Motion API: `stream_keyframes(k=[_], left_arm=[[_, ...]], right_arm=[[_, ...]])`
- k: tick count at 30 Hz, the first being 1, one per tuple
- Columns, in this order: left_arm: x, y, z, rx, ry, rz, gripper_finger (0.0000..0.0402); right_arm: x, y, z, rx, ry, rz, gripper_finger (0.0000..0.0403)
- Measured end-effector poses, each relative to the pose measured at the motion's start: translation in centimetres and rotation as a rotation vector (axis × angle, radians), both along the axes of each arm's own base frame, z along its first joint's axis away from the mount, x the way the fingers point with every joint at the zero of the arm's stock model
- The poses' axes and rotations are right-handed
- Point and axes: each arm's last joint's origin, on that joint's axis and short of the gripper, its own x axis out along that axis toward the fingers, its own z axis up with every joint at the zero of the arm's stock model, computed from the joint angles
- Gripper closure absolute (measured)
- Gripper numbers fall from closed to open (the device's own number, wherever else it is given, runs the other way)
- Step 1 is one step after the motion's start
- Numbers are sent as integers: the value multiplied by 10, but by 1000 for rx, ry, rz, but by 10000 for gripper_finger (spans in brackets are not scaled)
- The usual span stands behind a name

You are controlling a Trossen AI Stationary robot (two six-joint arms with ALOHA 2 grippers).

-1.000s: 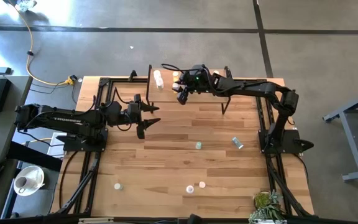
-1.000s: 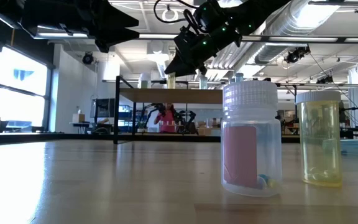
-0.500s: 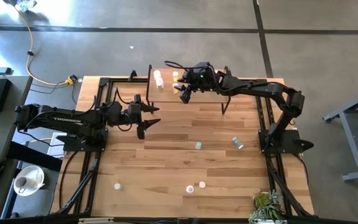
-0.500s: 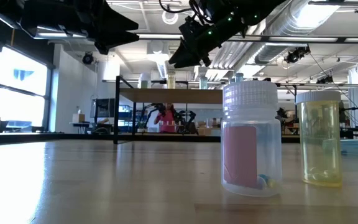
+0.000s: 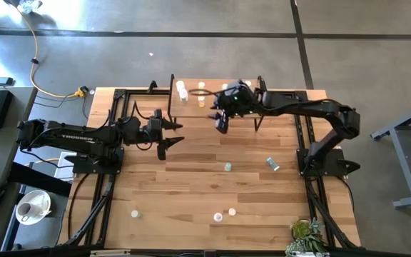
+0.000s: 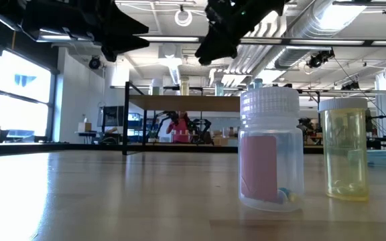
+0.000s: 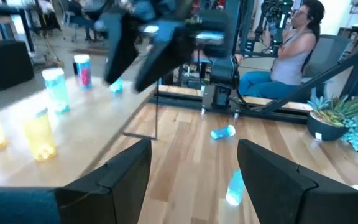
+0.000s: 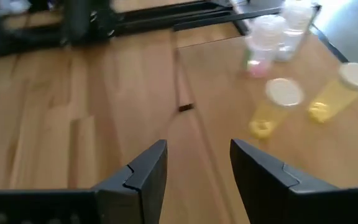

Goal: Pick and place medicine bottles onto shelf by color
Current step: Put the bottom green pill bottle on the shelf aligned with the other green pill bottle

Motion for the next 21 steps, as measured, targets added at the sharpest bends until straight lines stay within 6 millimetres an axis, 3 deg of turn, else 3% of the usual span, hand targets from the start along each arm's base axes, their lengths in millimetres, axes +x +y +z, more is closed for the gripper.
stream_keyframes(k=[12,21], left_arm=[[3,-13,3,-13,-6,-90,172],[5,-29,2,-57,0,-166,172]], right_arm=[[-39,50,28,-11,106,145,236],[-52,87,24,33,234,241,236]])
